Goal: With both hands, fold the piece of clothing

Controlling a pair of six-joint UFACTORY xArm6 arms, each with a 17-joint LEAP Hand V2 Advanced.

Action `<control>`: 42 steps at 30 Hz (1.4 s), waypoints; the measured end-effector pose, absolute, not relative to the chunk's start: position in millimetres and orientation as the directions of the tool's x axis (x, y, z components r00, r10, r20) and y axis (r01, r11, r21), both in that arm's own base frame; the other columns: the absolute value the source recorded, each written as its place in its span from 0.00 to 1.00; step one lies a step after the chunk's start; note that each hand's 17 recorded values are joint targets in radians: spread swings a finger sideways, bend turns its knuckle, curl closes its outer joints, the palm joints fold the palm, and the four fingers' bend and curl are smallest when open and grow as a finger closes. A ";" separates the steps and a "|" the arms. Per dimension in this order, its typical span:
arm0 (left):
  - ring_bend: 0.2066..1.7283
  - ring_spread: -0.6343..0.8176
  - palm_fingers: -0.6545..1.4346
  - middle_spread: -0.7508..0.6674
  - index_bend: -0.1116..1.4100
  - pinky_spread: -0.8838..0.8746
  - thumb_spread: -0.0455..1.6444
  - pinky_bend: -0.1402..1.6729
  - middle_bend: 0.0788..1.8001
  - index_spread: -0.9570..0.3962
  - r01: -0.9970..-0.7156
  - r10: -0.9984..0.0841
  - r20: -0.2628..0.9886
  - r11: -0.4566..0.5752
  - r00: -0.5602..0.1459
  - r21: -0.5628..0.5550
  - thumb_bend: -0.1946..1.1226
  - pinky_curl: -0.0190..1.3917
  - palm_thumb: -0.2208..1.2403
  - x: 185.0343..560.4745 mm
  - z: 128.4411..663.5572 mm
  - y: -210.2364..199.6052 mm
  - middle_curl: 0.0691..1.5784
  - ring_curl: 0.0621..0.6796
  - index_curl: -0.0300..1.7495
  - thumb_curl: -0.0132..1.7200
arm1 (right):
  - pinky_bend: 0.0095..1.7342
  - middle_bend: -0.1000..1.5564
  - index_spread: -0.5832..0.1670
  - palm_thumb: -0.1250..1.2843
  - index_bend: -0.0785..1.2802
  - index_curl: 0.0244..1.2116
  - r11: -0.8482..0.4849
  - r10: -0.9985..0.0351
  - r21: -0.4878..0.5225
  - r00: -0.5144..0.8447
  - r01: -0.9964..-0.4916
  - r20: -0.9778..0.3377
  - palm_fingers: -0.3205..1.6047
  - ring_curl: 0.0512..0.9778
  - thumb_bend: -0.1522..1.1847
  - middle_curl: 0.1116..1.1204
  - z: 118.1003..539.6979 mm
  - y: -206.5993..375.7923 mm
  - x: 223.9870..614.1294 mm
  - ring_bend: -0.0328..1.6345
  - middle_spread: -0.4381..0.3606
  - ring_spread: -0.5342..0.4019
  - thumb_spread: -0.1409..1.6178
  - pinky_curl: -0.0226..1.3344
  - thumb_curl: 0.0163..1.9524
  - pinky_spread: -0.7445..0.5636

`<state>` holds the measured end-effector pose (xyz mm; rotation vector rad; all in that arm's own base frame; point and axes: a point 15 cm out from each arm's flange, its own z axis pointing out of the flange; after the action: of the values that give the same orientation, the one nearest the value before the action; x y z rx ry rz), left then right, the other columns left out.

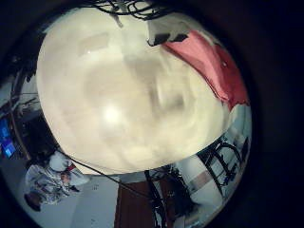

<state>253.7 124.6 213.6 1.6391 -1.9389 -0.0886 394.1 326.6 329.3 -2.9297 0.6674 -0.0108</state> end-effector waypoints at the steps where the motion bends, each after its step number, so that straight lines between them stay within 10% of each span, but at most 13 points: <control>1: 0.11 0.84 0.29 0.79 0.17 0.80 0.68 0.21 0.05 0.77 -0.880 -0.919 0.390 0.235 -0.062 0.414 0.13 0.24 0.54 252.1 214.0 125.5 0.11 0.25 0.17 0.23 | 0.55 0.83 0.43 0.69 0.76 0.63 -0.891 -0.429 -0.160 0.903 -0.425 -0.014 0.59 0.82 0.11 0.59 326.3 338.5 398.7 0.78 0.38 0.30 0.84 0.73 0.50 0.28; 7: 0.11 0.84 0.29 0.79 0.18 0.80 0.68 0.21 0.06 0.77 -0.885 -0.918 0.393 0.225 -0.052 0.408 0.13 0.24 0.54 242.3 215.3 132.2 0.11 0.25 0.17 0.23 | 0.44 0.54 0.27 0.65 0.40 0.46 -0.872 -0.438 -0.267 0.898 -0.411 0.048 0.06 0.69 0.10 0.43 329.7 359.9 430.4 0.63 0.49 0.39 0.87 0.66 0.41 0.43; 19: 0.11 0.84 0.29 0.79 0.18 0.80 0.68 0.21 0.05 0.77 -0.885 -0.916 0.399 0.227 -0.052 0.407 0.13 0.24 0.54 238.6 212.8 136.9 0.11 0.25 0.17 0.23 | 0.34 0.19 0.13 0.44 0.18 0.26 -0.784 -0.515 -0.418 0.856 -0.459 0.027 0.12 0.37 0.08 0.21 395.6 335.0 478.5 0.34 0.67 0.83 0.78 0.47 0.27 0.89; 31: 0.11 0.84 0.29 0.79 0.18 0.80 0.68 0.21 0.06 0.77 -0.881 -0.918 0.391 0.236 -0.063 0.411 0.13 0.24 0.54 240.6 225.4 129.3 0.11 0.25 0.17 0.23 | 0.23 0.18 0.20 0.60 0.21 0.26 -0.725 -0.606 -0.362 0.793 -0.586 -0.068 0.19 0.27 0.13 0.20 448.0 262.6 441.4 0.26 0.64 0.86 0.79 0.35 0.24 0.93; 42: 0.11 0.84 0.29 0.80 0.18 0.80 0.68 0.21 0.06 0.77 -0.896 -0.955 0.290 0.176 -0.055 0.408 0.13 0.24 0.52 227.4 289.7 90.5 0.12 0.25 0.17 0.23 | 0.18 0.17 0.27 0.49 0.20 0.27 -0.649 -0.713 -0.241 0.688 -0.721 -0.137 0.22 0.23 0.10 0.19 460.7 158.1 342.2 0.19 0.63 0.88 0.79 0.29 0.21 0.94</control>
<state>227.4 90.5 289.7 1.7384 -1.9688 -0.1608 342.2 158.1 460.7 -2.6248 1.1418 0.0430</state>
